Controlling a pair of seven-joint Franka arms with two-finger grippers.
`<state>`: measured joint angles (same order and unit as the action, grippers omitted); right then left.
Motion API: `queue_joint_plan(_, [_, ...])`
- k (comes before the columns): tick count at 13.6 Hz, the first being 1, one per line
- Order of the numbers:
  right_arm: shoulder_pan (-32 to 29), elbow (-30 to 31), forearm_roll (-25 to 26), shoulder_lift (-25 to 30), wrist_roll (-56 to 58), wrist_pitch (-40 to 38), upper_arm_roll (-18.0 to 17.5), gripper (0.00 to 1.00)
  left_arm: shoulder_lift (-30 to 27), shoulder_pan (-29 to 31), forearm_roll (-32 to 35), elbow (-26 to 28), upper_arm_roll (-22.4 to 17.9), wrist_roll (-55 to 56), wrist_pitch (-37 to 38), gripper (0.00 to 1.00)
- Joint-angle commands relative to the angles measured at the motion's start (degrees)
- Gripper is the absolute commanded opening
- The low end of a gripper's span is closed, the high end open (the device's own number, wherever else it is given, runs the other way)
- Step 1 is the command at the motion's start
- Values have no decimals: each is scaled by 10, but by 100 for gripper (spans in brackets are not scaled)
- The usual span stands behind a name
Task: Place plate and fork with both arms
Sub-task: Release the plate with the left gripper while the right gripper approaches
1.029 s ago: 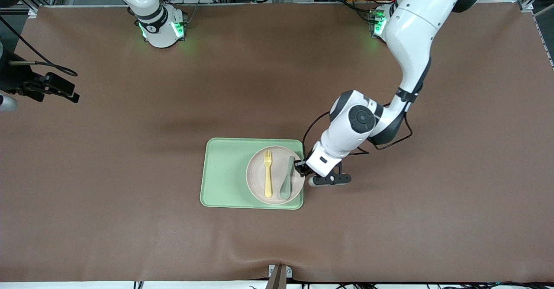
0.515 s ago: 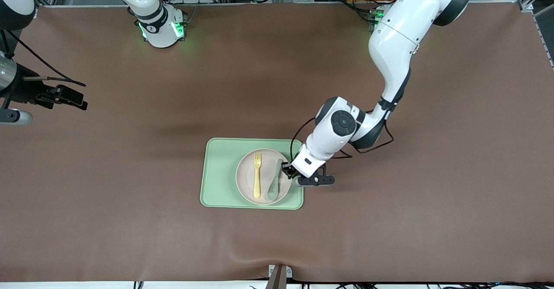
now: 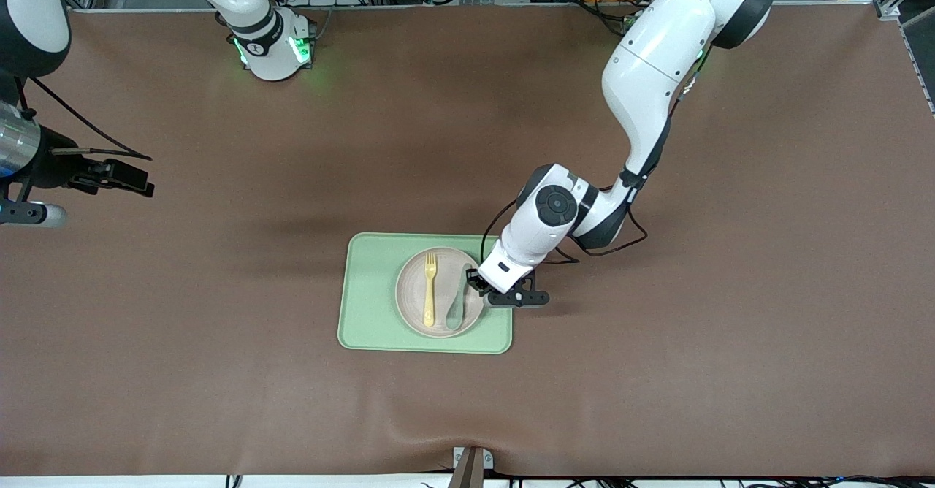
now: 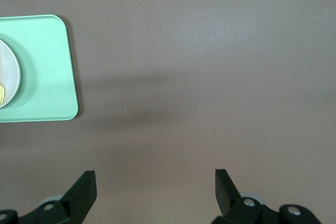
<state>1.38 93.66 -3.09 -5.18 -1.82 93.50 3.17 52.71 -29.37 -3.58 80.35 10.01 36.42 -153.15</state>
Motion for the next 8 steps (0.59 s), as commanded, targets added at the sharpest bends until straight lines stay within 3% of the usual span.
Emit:
queue_joint_plan(1, [27,-12,-1,-23,-9,17,-4,100,14,-17,-7,-19,-15,9,-8,0])
queue_joint_plan(5, [67,-32,-2,-57,-12,45,-4,100,21,-25,-9,-19,-17,11,-23,0])
queue_joint_plan(6, [77,-46,-2,-67,-26,44,-4,100,21,-24,-11,-19,-17,17,-23,43])
queue_joint_plan(7, [83,-53,-2,-74,-37,44,-4,100,20,-24,-10,-19,-17,35,-24,99])
queue_joint_plan(8, [83,-57,-2,-79,-40,45,-4,100,16,-24,-7,-18,-17,42,-24,100])
